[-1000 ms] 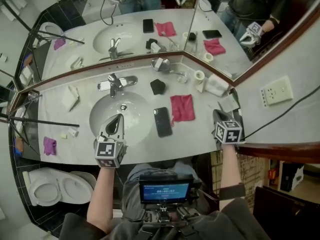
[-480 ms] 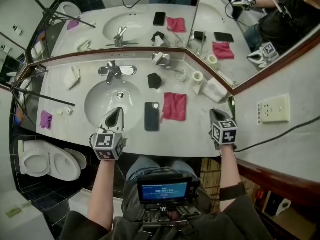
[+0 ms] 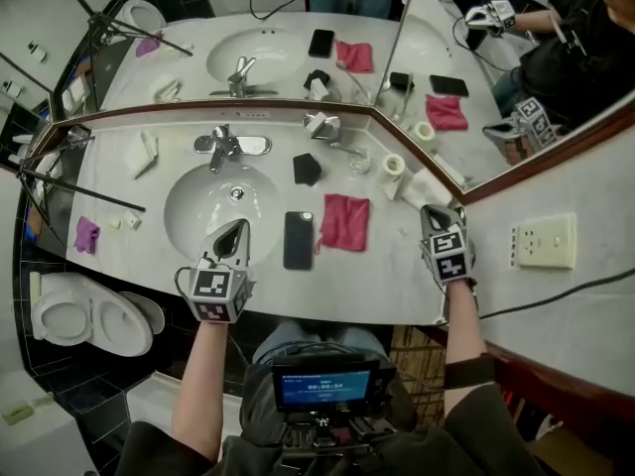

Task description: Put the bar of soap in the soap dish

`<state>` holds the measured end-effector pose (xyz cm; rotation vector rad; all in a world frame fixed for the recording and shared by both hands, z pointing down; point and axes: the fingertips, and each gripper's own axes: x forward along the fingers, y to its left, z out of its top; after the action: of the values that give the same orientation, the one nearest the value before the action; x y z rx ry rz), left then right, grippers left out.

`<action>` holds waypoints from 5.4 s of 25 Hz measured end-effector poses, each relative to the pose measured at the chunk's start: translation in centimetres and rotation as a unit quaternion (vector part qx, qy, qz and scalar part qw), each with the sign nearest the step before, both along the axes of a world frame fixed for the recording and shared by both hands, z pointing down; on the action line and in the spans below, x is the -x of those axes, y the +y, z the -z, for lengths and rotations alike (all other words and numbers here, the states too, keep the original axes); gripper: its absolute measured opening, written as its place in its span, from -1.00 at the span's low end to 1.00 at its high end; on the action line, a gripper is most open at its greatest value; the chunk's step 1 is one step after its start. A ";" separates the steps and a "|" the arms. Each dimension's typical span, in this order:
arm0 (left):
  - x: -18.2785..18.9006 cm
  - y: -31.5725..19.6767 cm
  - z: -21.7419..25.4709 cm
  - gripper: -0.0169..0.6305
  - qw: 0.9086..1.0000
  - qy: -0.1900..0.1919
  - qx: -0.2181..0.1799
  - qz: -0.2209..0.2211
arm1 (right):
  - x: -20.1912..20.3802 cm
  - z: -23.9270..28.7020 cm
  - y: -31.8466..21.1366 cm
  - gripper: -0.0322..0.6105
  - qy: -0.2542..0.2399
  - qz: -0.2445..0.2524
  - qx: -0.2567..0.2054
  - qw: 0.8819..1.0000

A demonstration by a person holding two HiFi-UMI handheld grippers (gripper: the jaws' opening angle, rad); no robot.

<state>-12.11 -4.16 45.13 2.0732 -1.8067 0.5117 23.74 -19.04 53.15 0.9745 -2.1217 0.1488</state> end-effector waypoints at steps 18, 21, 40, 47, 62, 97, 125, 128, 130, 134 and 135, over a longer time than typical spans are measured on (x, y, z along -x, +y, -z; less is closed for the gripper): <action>0.7 -2.8 -2.3 -0.95 1.000 -0.004 0.004 0.004 | 15.7 -0.6 -15.7 -0.31 0.150 0.271 -0.100 0.946; 0.8 -3.5 -2.7 -0.95 1.000 -0.003 0.003 0.004 | 18.2 -1.6 -16.8 -0.25 0.167 0.303 -0.103 0.932; 4.0 -4.1 -5.7 -0.95 0.998 0.024 0.011 0.053 | 31.1 -6.4 -16.2 -0.21 0.279 0.531 -0.091 0.795; 6.2 -3.0 -6.5 -0.95 0.997 0.030 0.017 0.075 | 31.9 -9.3 -16.0 -0.21 0.311 0.556 -0.070 0.767; 7.8 -2.1 -6.9 -0.95 0.996 0.031 0.021 0.083 | 32.6 -10.3 -15.6 -0.50 0.321 0.562 -0.064 0.760; 2.1 -3.2 -5.2 -0.95 1.000 0.022 0.021 0.007 | 16.4 6.2 -13.6 -0.50 -0.230 -0.008 -0.056 0.972; -2.4 -2.9 -4.6 -0.95 0.996 0.007 0.032 -0.087 | 2.4 -17.3 9.7 -0.47 -0.083 -0.254 0.215 0.939; -1.9 -2.7 -4.6 -0.95 0.996 0.007 0.031 -0.082 | 2.6 -18.0 10.0 -0.45 -0.073 -0.251 0.220 0.940; -1.8 -2.6 -4.6 -0.95 0.996 0.007 0.031 -0.080 | 2.7 -18.1 9.9 -0.44 -0.073 -0.250 0.220 0.940; -1.1 -2.2 -5.0 -0.95 0.997 0.009 0.037 -0.064 | 2.7 -18.2 9.8 -0.42 -0.073 -0.249 0.216 0.941; -1.0 -2.2 -5.1 -0.95 0.997 0.008 0.038 -0.062 | 2.7 -18.1 9.7 -0.42 -0.073 -0.249 0.214 0.942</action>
<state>-11.14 -6.33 50.18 2.1402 -1.6314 0.5847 21.08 -9.30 71.24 1.2319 -1.8104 0.9196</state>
